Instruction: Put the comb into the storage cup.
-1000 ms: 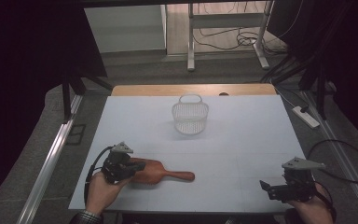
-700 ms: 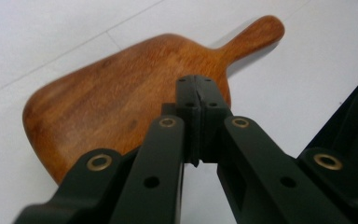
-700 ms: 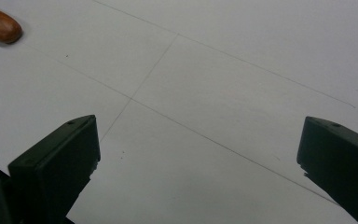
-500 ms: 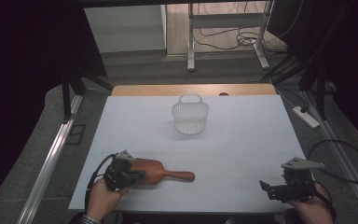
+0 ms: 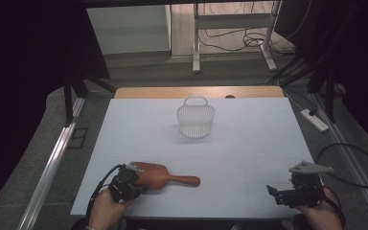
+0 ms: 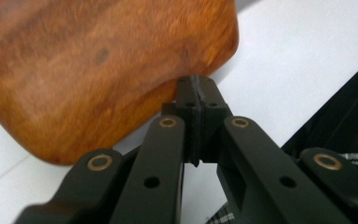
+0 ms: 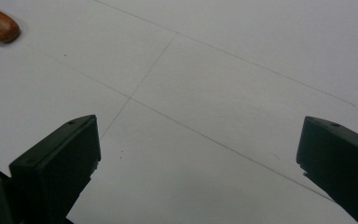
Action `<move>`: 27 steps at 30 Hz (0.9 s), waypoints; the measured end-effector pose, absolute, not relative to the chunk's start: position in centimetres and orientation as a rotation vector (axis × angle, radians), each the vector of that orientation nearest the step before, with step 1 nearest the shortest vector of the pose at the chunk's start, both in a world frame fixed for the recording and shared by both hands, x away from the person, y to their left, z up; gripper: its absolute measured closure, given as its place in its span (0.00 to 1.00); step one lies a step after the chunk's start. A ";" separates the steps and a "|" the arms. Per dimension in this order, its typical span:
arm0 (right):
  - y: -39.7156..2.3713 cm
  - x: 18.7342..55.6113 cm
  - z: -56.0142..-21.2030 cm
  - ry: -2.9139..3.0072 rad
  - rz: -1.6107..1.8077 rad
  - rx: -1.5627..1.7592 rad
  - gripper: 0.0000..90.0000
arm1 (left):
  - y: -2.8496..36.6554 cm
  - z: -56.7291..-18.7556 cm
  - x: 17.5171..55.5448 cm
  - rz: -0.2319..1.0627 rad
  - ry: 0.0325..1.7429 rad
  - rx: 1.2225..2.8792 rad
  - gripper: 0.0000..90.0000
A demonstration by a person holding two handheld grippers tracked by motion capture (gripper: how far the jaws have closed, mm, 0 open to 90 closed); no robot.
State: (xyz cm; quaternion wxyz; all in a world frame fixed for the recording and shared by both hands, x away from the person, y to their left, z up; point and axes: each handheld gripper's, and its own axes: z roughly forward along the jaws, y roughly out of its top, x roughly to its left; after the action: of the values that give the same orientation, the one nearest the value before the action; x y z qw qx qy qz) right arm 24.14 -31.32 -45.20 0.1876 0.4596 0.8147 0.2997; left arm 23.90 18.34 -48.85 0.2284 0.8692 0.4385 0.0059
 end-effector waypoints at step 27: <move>-31.2 24.3 -45.2 2.299 0.833 1.295 0.00 | 20.0 -49.9 27.3 0.018 1.383 2.390 0.99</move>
State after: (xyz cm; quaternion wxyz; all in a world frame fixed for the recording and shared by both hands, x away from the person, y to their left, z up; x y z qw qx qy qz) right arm 24.26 -31.24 -45.25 0.1860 0.4598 0.8164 0.2959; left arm 27.32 19.99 -49.90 0.1891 0.8499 0.4918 0.0063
